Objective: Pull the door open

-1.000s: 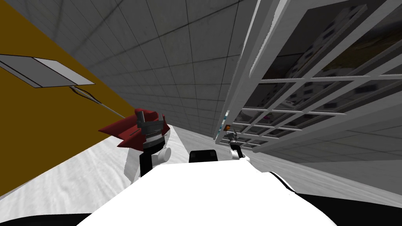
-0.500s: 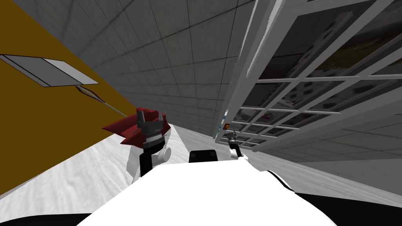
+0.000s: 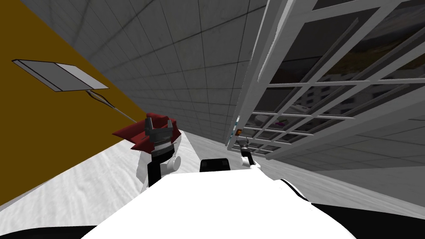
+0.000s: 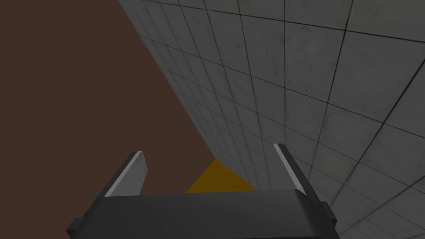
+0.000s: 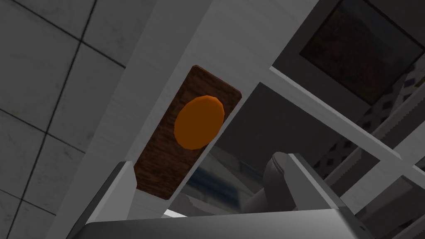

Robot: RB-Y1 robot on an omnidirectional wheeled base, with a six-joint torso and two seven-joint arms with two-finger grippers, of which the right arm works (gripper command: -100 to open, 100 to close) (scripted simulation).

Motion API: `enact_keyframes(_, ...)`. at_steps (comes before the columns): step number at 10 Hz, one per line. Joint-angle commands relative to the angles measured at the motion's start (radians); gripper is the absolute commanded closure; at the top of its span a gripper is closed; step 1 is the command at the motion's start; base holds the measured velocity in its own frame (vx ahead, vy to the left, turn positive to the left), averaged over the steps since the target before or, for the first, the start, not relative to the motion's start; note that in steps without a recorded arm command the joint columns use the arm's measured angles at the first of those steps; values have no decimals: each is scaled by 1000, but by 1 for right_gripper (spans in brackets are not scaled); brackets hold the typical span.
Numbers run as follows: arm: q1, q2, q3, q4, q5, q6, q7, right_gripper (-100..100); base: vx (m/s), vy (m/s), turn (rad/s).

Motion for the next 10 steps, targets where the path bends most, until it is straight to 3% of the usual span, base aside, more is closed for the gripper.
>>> enact_keyframes(1, -6, 5, 9, 1, -18, 2, -50, -100, -60, -22, 20)
enact_keyframes(10, -25, 23, 44, -10, -86, 19, -260, -100, -55, -11, 18)
